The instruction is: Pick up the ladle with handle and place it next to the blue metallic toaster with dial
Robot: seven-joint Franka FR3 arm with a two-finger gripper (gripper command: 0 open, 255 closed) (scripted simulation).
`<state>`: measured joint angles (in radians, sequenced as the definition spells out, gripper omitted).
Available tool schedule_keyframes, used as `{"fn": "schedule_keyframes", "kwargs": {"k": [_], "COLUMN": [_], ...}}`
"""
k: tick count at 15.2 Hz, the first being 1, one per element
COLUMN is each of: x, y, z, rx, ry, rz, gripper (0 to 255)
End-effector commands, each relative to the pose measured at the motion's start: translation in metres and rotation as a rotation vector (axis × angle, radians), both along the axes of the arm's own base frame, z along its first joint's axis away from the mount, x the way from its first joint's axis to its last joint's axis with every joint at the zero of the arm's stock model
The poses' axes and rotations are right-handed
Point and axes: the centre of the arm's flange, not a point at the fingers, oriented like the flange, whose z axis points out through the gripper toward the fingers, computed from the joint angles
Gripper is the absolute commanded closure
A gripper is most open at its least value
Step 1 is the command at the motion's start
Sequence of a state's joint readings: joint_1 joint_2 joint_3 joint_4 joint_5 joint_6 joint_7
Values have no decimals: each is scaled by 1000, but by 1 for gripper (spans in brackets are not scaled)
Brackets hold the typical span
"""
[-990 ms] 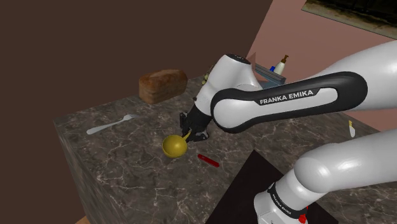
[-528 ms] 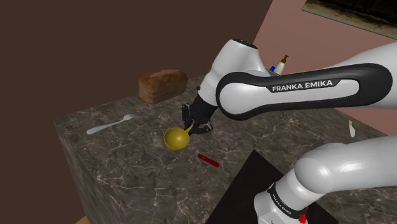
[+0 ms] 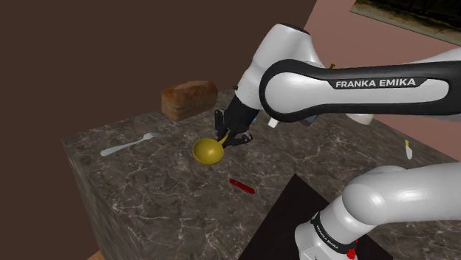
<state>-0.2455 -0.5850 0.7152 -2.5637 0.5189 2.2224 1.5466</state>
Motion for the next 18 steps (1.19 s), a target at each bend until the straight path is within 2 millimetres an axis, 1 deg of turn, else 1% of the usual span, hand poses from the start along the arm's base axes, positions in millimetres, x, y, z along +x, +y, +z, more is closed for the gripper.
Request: {"fn": "schedule_keyframes", "kwargs": {"k": [1,18], "x": [0,0], "y": [1,1], "z": [11,101], "rx": [0,0], "ry": [0,0], "rz": [0,0], "gripper": [255,255]}}
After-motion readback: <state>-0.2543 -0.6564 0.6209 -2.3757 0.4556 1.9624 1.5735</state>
